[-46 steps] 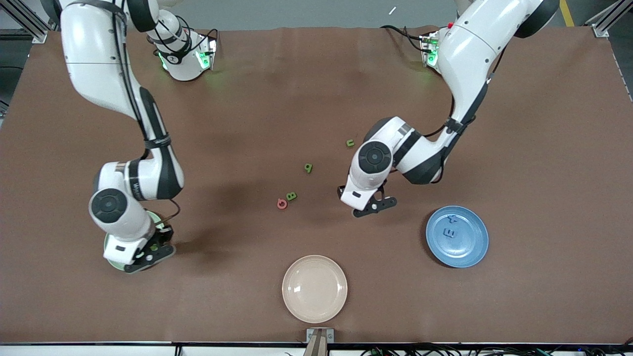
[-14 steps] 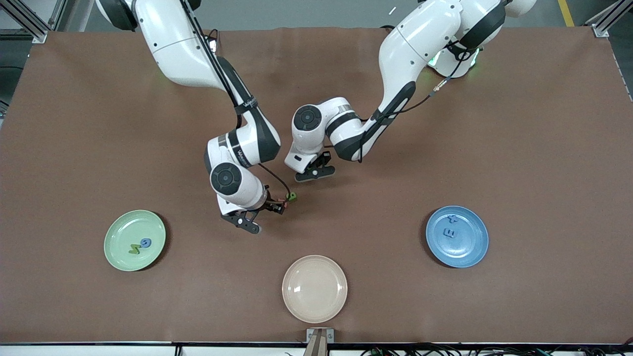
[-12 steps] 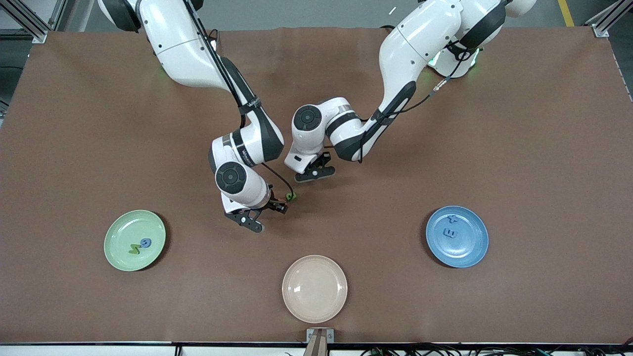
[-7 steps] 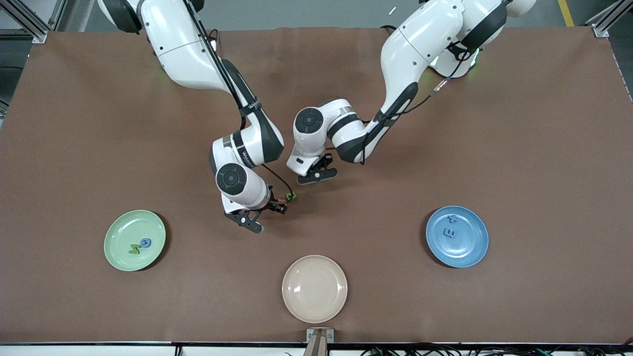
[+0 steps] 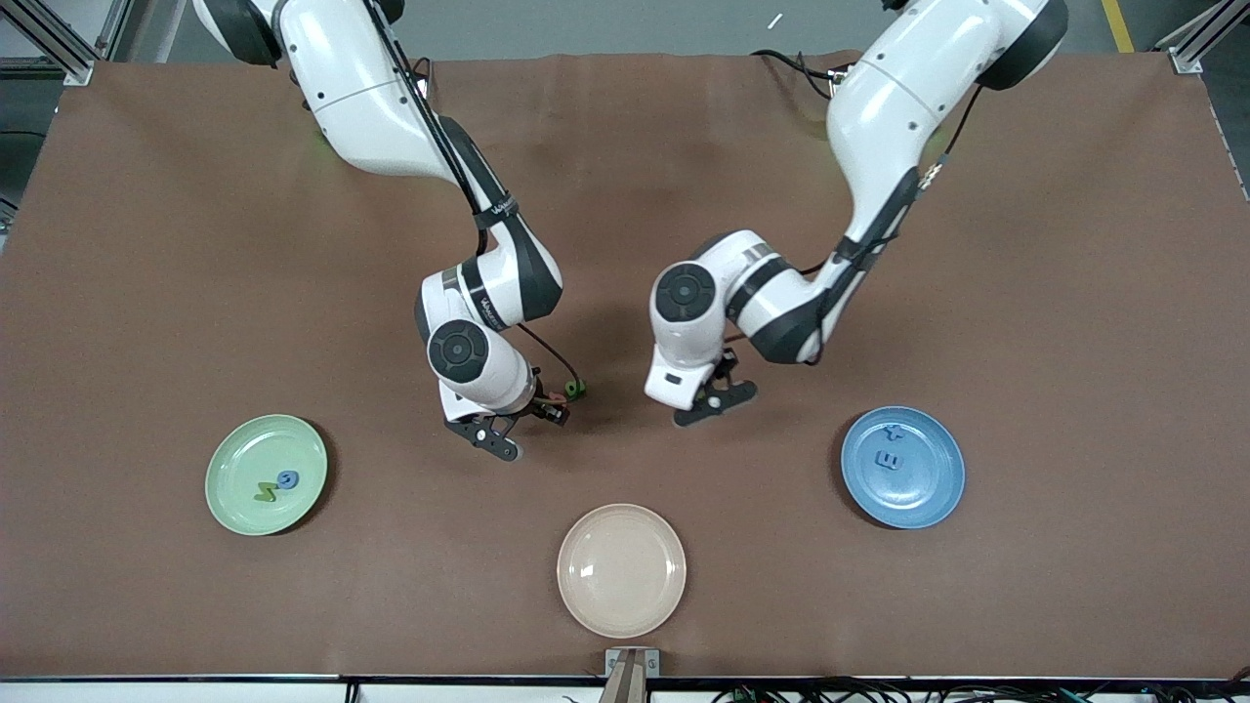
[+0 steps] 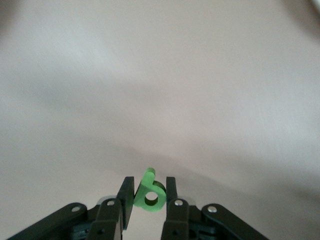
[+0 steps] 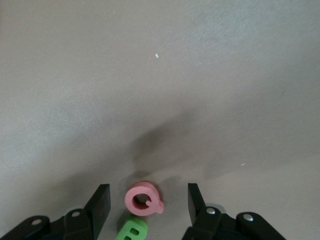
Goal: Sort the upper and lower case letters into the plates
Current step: 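Lower the green d onto the blue plate and open the left gripper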
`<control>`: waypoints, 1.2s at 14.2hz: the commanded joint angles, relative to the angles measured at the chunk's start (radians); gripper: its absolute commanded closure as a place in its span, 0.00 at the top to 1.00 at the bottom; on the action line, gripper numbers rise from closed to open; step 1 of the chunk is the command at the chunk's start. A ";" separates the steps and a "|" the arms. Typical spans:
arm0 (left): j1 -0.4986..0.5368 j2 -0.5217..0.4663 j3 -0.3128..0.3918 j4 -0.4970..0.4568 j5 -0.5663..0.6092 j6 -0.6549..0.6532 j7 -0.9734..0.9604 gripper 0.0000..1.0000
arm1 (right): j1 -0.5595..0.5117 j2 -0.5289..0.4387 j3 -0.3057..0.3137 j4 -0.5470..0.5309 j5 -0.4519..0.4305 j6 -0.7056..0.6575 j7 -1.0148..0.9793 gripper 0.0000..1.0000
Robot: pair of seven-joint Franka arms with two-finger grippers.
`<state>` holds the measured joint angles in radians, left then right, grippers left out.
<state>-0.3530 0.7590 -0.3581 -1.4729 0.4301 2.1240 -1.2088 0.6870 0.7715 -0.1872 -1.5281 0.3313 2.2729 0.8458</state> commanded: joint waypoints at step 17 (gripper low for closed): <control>0.453 -0.069 -0.012 -0.057 0.027 0.010 0.621 1.00 | 0.063 0.045 -0.009 -0.006 0.003 0.057 0.024 0.57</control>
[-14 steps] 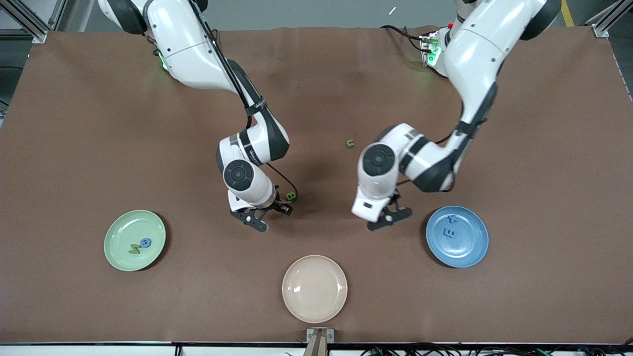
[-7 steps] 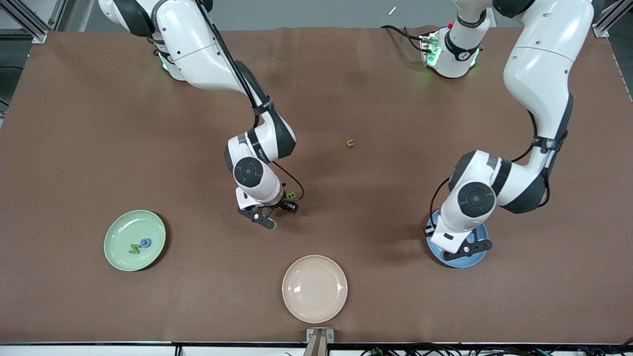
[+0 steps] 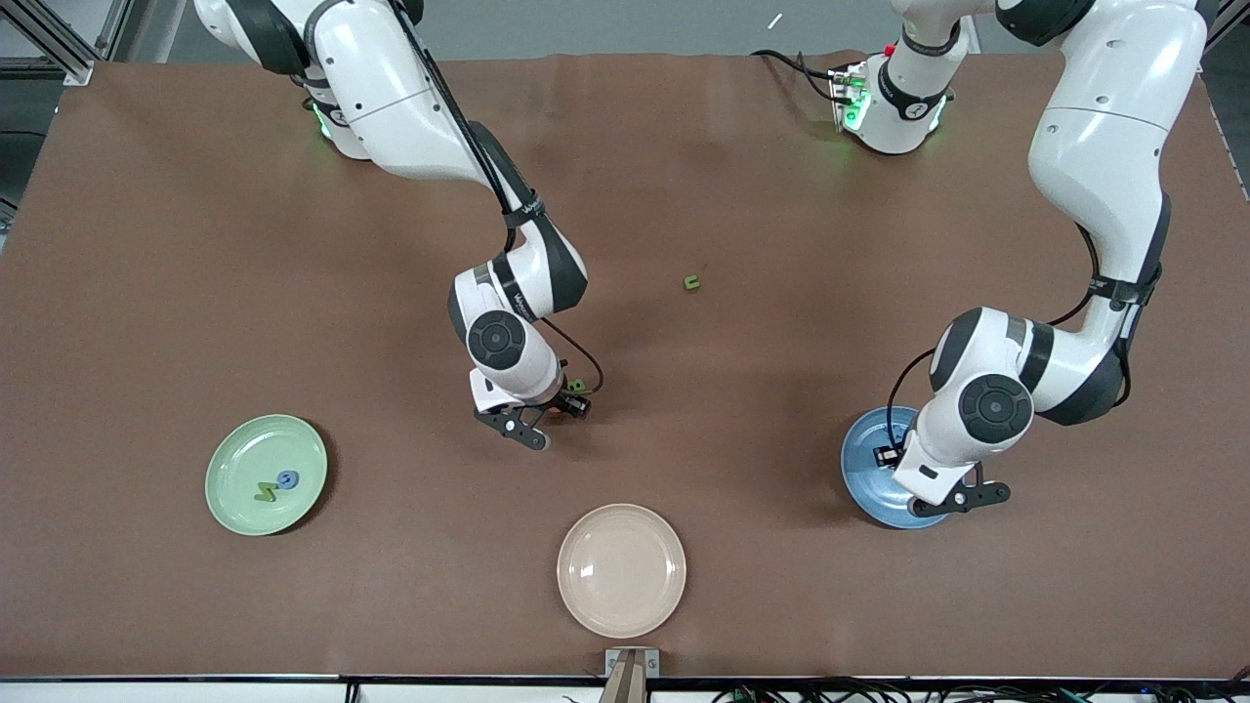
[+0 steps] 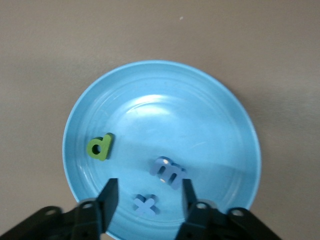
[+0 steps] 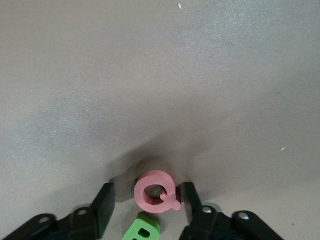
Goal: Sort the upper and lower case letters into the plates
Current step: 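Lower the green d onto the blue plate and open the left gripper, then place the pink Q on the green plate while the left gripper returns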
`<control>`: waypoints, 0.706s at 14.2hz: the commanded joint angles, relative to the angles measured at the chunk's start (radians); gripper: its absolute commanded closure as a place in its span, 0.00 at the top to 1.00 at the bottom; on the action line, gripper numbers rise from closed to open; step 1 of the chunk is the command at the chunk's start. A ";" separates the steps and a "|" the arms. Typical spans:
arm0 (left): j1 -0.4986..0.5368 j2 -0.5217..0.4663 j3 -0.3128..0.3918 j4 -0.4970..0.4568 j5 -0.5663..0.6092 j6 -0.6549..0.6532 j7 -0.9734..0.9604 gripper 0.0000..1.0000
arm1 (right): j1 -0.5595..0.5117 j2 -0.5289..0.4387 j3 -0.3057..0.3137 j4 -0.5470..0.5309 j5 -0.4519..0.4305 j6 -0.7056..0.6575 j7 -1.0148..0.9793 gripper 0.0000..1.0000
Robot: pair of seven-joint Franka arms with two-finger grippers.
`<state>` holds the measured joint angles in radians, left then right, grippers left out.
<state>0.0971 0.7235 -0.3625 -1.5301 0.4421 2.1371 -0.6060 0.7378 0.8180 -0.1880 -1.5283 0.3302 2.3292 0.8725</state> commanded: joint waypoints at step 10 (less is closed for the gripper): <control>-0.002 -0.139 -0.053 0.011 0.000 -0.114 0.017 1.00 | -0.024 -0.028 -0.027 0.008 -0.005 -0.080 -0.107 0.10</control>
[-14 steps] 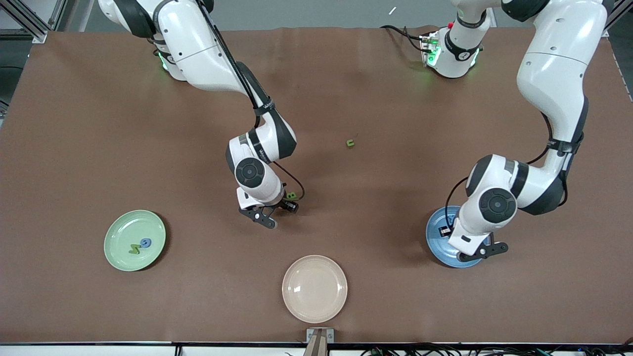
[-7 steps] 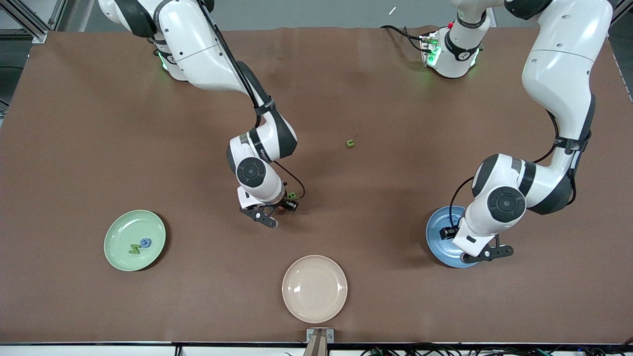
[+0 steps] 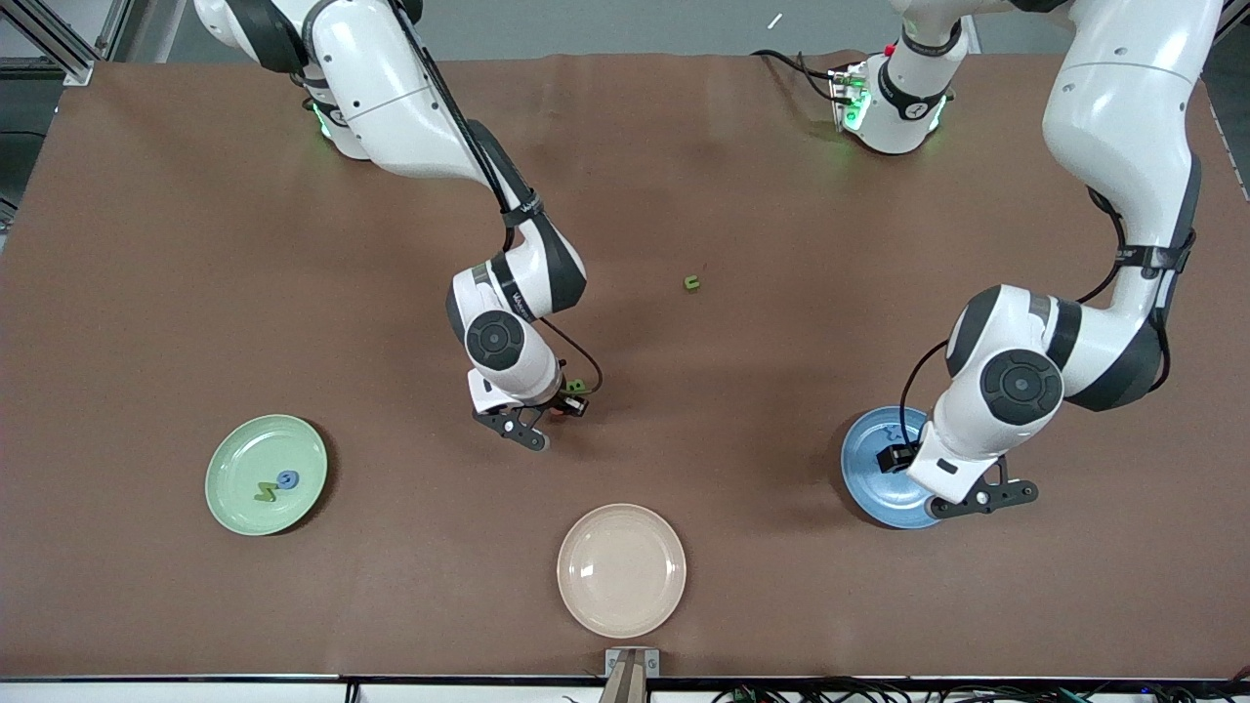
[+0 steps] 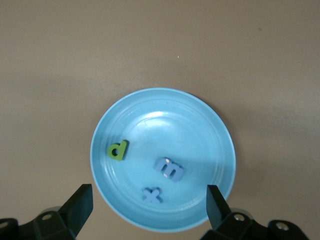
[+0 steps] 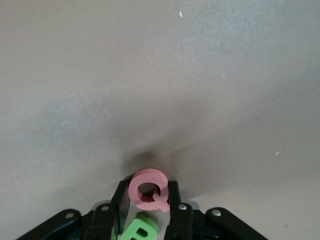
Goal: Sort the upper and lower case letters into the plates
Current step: 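Place the pink Q on the green plate while the left gripper returns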
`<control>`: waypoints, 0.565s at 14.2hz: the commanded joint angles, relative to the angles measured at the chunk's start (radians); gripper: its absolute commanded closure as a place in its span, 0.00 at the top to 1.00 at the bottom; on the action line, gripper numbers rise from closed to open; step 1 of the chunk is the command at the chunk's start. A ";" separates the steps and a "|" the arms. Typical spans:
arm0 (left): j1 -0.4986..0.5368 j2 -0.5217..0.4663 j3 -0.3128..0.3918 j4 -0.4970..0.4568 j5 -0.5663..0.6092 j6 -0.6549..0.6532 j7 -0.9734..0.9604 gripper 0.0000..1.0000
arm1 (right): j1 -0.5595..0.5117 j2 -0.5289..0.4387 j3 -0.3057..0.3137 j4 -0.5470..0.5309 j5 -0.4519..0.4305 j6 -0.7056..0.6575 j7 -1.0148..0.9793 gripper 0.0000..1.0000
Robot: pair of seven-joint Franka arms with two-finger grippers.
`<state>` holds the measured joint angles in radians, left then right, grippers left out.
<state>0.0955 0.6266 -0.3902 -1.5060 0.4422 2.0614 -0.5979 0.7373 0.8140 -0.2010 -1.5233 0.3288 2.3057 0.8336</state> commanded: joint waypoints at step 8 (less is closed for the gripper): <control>0.000 -0.057 -0.165 -0.036 0.000 -0.118 -0.006 1.00 | -0.105 -0.032 -0.294 0.101 -0.019 -0.288 -0.735 0.07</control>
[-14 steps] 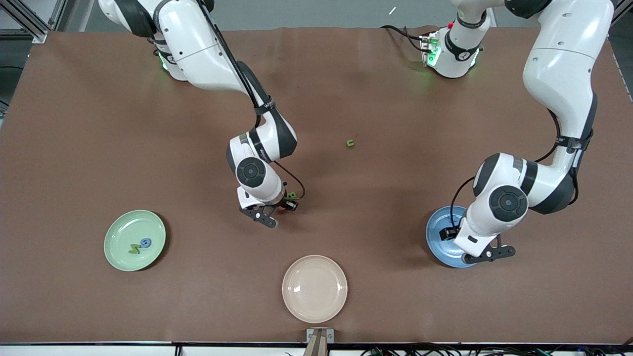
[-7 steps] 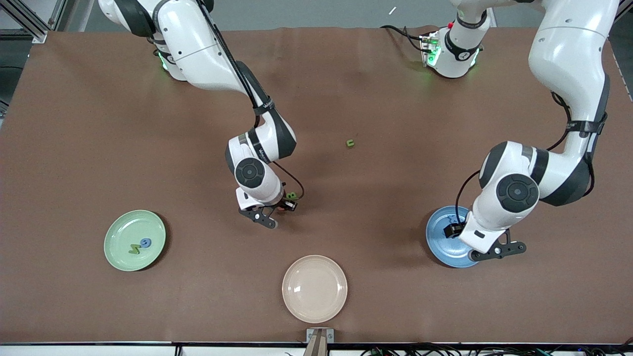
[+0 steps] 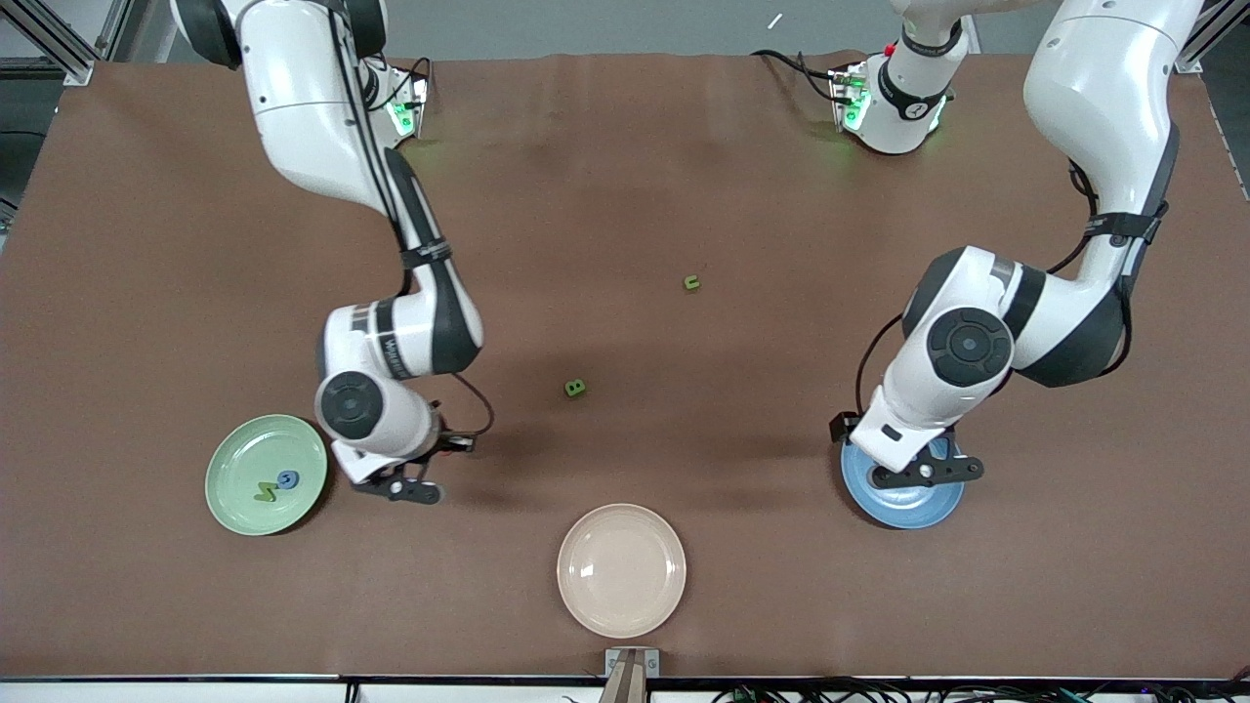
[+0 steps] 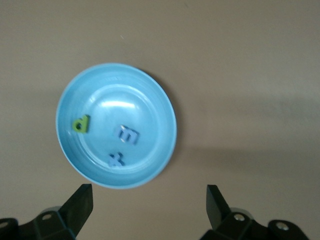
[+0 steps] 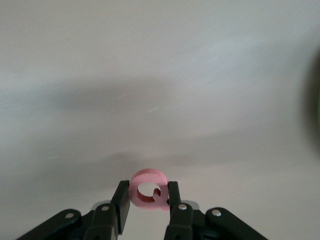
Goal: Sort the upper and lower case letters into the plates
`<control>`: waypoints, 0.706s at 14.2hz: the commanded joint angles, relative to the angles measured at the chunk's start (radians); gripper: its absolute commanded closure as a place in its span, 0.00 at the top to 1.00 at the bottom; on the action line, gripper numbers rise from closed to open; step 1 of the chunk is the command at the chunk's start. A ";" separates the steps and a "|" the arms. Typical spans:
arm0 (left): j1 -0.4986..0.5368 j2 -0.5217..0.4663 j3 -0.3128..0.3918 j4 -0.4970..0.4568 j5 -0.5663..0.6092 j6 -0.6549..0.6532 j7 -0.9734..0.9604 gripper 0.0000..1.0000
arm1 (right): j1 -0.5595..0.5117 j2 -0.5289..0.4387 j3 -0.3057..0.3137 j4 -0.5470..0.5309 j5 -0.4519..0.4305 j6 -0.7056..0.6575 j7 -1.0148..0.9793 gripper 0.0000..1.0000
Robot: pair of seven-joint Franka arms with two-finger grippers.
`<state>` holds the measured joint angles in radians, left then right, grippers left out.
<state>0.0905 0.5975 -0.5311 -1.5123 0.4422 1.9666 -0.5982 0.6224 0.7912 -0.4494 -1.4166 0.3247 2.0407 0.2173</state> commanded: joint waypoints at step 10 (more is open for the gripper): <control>0.006 -0.065 -0.087 -0.262 0.012 0.128 -0.159 1.00 | -0.221 0.048 -0.083 -0.025 -0.016 0.088 -0.851 0.44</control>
<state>0.0789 0.5965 -0.6029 -1.6598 0.4422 2.0205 -0.6994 0.3959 0.8260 -0.5461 -1.4321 0.3195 2.0904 -0.6161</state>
